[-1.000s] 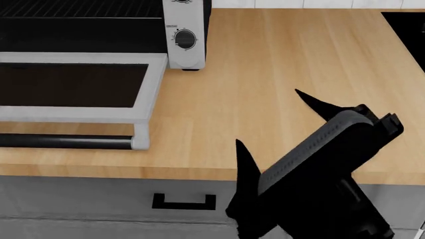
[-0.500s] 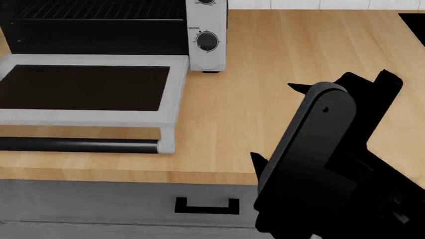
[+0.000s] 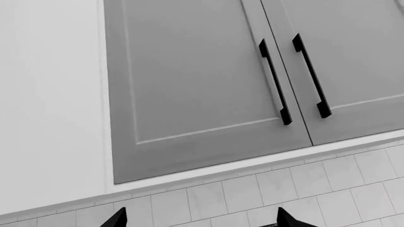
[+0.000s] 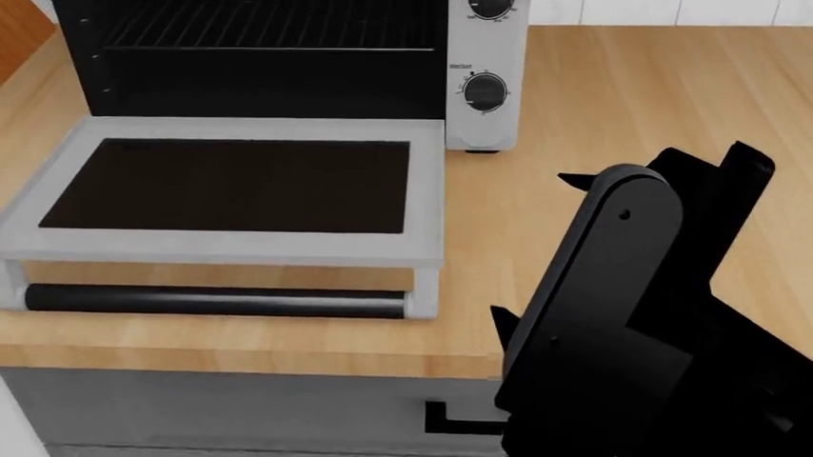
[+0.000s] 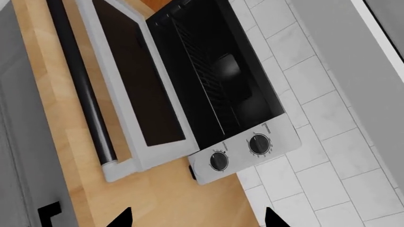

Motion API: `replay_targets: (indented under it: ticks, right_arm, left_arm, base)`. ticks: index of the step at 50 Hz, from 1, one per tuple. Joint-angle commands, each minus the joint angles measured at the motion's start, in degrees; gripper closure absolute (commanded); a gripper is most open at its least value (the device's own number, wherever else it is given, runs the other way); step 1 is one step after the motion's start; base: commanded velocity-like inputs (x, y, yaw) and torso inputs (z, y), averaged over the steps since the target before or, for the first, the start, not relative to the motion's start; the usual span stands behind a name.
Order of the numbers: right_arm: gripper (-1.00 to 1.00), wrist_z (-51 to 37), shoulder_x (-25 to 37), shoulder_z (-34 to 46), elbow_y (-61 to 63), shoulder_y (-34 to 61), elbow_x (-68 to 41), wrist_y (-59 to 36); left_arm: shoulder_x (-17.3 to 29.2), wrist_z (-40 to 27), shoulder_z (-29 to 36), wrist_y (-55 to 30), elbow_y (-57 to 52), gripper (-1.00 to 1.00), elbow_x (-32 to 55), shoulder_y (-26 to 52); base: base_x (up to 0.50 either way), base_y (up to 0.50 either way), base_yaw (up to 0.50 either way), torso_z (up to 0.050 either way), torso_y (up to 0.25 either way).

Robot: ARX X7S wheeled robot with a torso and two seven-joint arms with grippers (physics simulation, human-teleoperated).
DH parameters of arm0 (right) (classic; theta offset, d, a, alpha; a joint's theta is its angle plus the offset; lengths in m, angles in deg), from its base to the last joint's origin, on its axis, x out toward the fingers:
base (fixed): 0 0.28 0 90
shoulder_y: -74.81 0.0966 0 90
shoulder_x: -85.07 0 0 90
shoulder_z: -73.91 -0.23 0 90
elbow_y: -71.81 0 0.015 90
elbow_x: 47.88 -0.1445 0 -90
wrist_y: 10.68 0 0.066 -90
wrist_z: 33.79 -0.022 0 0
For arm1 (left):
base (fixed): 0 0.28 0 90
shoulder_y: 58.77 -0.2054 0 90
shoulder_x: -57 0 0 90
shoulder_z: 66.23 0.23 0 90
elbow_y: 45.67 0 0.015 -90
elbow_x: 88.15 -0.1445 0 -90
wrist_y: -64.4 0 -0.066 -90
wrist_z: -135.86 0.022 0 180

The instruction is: Close the toaster oven door.

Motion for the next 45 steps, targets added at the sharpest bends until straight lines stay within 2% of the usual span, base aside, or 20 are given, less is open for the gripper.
replay_targets:
  ticks: [1, 35, 39, 43, 45]
  right_arm:
    - [-1.00, -0.1, 0.2, 0.1, -0.1, -0.3, 0.0, -0.2]
    - [-1.00, 0.9, 0.2, 1.5, 0.3, 1.4, -0.3, -1.0]
    - [-1.00, 1.5, 0.5, 2.3, 0.2, 2.3, 0.0, -1.4]
    - [-1.00, 3.9, 2.8, 6.5, -1.9, 5.3, 2.8, 2.1]
    - [-1.00, 4.7, 5.1, 9.9, -4.8, 7.2, 6.9, 8.1]
  left_arm:
    - [-0.3, -0.3, 0.3, 0.6, 0.2, -1.00, 0.4, -0.8]
    - [0.5, -1.1, -1.0, 0.1, -0.8, -1.00, 1.9, -1.4]
    - [0.6, -1.2, -1.3, 0.1, -0.9, -1.00, 2.1, -1.6]
    - [0.8, -1.1, -1.2, 1.1, -0.5, -1.00, 1.9, -2.5]
    - [0.9, -1.1, -1.1, 1.8, -0.2, -1.00, 1.7, -3.0]
  base:
    - [0.32, 0.00, 0.00, 0.000, 0.000]
    - [0.37, 0.00, 0.00, 0.000, 0.000]
    - [0.00, 0.00, 0.00, 0.000, 0.000]
    - [0.00, 0.00, 0.00, 0.000, 0.000]
    - [0.00, 0.00, 0.00, 0.000, 0.000]
